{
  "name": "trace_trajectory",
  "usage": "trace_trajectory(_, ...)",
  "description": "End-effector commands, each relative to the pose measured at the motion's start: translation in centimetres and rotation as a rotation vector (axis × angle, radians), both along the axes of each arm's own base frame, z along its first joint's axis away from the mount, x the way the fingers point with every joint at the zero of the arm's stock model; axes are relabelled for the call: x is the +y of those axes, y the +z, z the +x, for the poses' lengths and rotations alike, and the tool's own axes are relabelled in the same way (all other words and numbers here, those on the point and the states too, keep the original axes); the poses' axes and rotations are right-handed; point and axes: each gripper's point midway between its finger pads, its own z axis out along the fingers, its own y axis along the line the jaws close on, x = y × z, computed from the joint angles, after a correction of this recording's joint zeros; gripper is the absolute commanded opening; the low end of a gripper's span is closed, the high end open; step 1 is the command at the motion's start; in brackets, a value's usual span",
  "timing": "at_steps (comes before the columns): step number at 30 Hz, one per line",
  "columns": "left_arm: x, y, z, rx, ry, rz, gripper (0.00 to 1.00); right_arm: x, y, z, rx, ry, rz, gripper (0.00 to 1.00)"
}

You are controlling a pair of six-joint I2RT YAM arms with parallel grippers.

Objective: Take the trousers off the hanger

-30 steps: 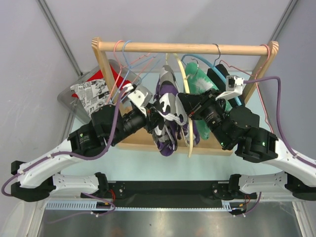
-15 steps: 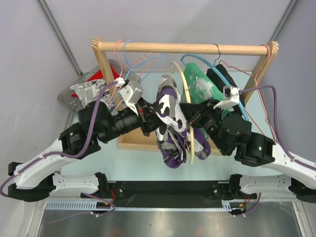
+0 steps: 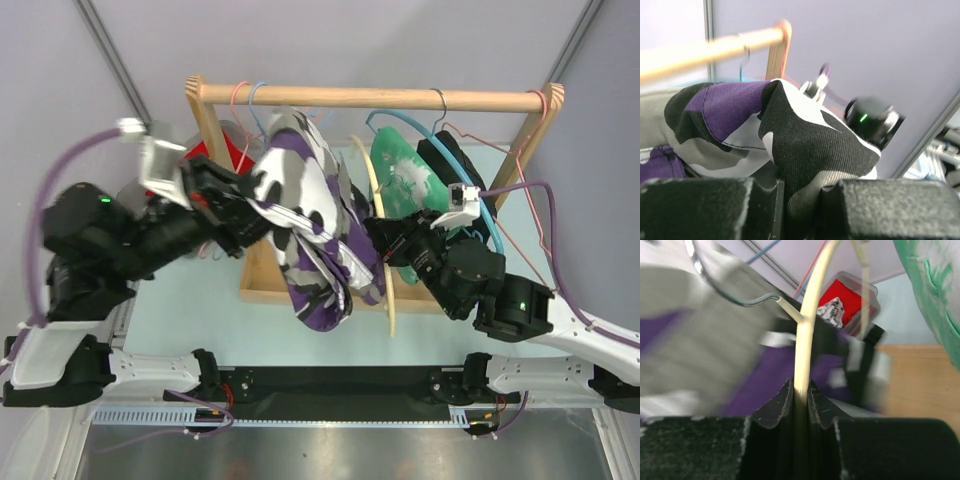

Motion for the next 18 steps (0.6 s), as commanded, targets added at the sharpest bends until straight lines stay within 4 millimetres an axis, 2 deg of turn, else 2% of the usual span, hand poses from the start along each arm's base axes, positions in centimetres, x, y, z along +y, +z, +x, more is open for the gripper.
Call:
trace_trajectory(1,12.2,16.0,-5.3,-0.297,0.007,-0.523,0.00,-0.5,-2.3,0.7,-0.002,-0.038,-0.134,0.00)
trace_trajectory(2,12.3,16.2,-5.2,-0.306,0.016,-0.516,0.00,-0.5,-2.3,0.7,-0.004,-0.040,-0.141,0.00)
trace_trajectory(3,14.1,17.0,-5.1,-0.322,0.063,-0.539,0.00,-0.4,-2.2,0.8,-0.006,-0.043,-0.141,0.00)
trace_trajectory(11,17.5,18.8,-5.6,-0.416,0.147,-0.559,0.00,-0.2,-2.3,1.1,-0.010,-0.055,-0.157,0.00)
trace_trajectory(14,18.2,18.3,-3.3,-0.430,0.301,-0.503,0.00,0.0,-2.3,1.1,-0.011,-0.049,-0.154,0.00)
trace_trajectory(16,17.8,17.6,-1.5,-0.468,0.410,-0.419,0.00,0.2,-2.3,1.1,-0.016,-0.041,-0.157,0.00)
trace_trajectory(18,18.5,17.0,0.7,-0.495,0.562,-0.334,0.00,0.2,-2.4,1.1,-0.016,-0.041,-0.166,0.00)
